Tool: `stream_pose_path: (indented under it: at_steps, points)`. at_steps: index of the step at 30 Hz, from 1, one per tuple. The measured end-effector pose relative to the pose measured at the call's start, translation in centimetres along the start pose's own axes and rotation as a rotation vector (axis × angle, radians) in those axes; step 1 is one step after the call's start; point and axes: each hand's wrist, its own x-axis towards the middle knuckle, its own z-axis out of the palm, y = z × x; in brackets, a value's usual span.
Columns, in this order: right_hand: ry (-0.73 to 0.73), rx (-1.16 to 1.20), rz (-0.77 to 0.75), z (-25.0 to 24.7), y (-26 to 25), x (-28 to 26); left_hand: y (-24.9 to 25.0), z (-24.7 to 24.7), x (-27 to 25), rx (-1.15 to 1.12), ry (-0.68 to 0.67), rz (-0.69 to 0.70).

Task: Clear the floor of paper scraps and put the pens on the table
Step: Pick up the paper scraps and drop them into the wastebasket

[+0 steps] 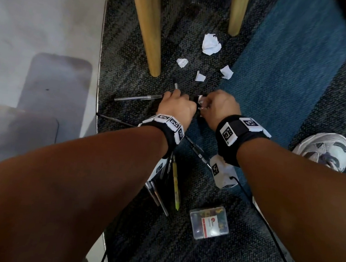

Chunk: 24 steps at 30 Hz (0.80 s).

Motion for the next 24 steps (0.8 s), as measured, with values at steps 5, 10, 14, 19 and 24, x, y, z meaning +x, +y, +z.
stream_pose_path:
  at_steps: [5, 10, 14, 19, 24]
  points:
    - [-0.025, -0.015, -0.032, 0.4, 0.4, -0.5, 1.0, -0.6, 0.5, 0.041, 0.028, 0.004]
    - [-0.005, 0.008, -0.021, 0.5, 0.8, -0.7, 1.1, -0.5, 0.7, 0.046, -0.02, 0.048]
    - [0.007, 0.063, 0.031, 0.0, 0.5, -0.9, -0.1, -1.2, 0.8, -0.153, -0.066, -0.015]
    - [0.005, 0.108, 0.148, -2.9, -1.1, -1.8, -1.8, -4.2, -1.0, -0.553, 0.085, -0.147]
    - [0.042, 0.18, 0.1, -8.1, -5.1, -4.2, -3.3, -9.5, -4.4, -0.72, 0.247, -0.188]
